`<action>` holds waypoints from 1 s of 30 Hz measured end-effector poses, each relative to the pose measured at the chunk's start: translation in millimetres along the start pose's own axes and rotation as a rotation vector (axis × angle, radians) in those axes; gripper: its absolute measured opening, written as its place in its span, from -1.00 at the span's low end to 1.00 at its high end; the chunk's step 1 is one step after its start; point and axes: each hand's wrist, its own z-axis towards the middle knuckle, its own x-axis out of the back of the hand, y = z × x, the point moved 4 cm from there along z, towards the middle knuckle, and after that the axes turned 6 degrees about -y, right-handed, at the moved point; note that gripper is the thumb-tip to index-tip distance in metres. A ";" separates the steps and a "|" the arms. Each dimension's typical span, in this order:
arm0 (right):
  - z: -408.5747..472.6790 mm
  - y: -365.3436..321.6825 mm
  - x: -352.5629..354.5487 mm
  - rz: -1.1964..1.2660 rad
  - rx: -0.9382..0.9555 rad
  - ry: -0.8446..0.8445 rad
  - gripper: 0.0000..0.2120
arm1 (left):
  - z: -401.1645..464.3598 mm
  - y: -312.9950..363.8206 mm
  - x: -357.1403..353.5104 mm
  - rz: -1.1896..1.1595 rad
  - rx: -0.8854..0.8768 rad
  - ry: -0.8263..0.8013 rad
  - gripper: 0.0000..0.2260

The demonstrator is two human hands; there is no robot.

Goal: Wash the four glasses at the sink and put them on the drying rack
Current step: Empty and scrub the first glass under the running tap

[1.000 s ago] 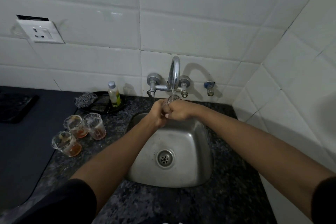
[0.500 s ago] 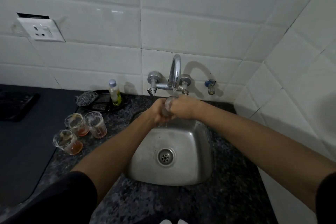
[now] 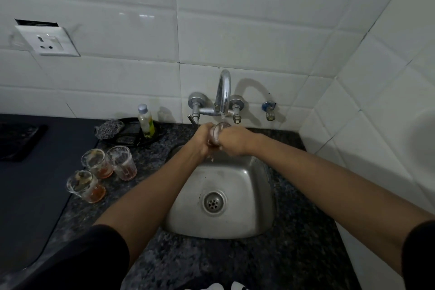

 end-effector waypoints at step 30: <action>-3.7 -1.4 -12.8 -0.345 0.069 0.162 -0.77 | -1.2 -10.7 8.9 -0.031 0.058 -0.029 -0.65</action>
